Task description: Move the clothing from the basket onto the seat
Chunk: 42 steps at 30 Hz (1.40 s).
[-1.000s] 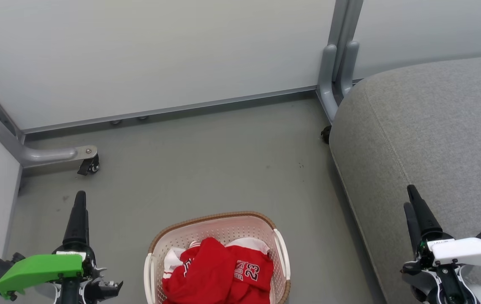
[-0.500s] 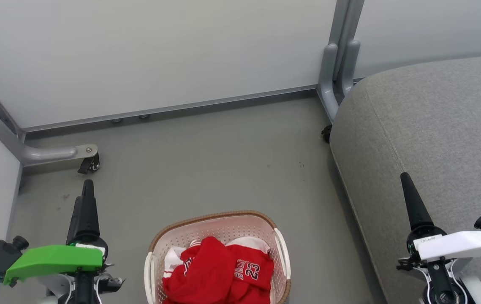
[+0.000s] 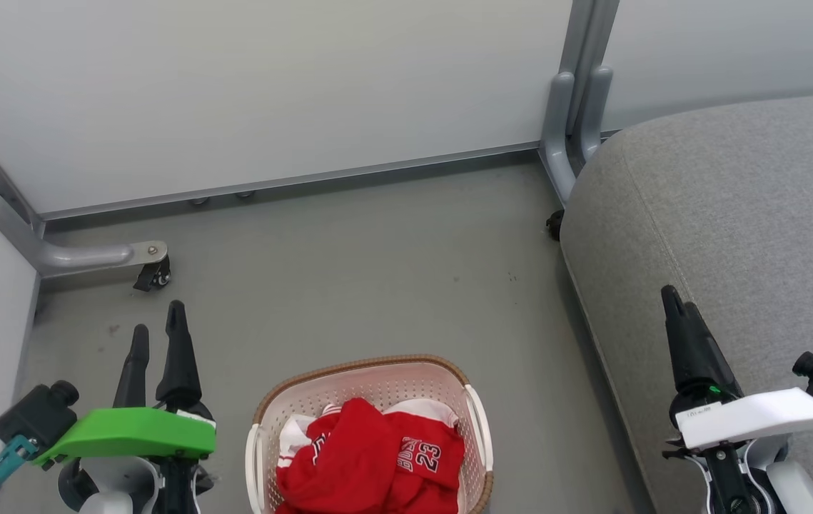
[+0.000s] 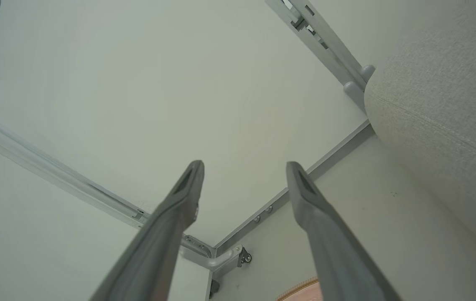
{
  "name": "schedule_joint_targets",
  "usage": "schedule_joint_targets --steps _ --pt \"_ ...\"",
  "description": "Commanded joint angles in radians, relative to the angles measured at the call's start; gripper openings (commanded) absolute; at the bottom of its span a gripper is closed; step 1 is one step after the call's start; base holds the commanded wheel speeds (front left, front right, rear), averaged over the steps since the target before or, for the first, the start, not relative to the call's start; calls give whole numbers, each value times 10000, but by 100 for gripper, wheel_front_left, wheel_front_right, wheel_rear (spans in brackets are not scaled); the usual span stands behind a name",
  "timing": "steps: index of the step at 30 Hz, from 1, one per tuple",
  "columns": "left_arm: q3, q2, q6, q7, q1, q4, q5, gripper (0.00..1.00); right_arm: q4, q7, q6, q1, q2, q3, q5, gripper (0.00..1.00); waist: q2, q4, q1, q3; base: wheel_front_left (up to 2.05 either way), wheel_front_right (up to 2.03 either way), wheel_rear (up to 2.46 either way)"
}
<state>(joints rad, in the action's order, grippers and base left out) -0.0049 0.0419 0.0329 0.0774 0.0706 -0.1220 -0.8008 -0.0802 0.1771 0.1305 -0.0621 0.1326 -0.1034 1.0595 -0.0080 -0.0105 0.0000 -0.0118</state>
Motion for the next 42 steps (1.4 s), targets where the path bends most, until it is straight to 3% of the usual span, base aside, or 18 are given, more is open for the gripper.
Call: schedule_joint_targets --steps 1,25,42 --pt "-65 76 -60 105 192 97 401 100 187 74 5 -16 9 39 -410 100 31 -7 0 0 0 0 0" --pt "-802 344 -591 792 219 -465 3493 100 -246 381 5 157 -313 166 -4607 100 46 -102 0 8 0 0 0" --pt "-1158 423 -735 1202 247 -483 4954 100 -324 563 4 189 -496 350 -6707 100 57 -209 0 29 0 0 0"
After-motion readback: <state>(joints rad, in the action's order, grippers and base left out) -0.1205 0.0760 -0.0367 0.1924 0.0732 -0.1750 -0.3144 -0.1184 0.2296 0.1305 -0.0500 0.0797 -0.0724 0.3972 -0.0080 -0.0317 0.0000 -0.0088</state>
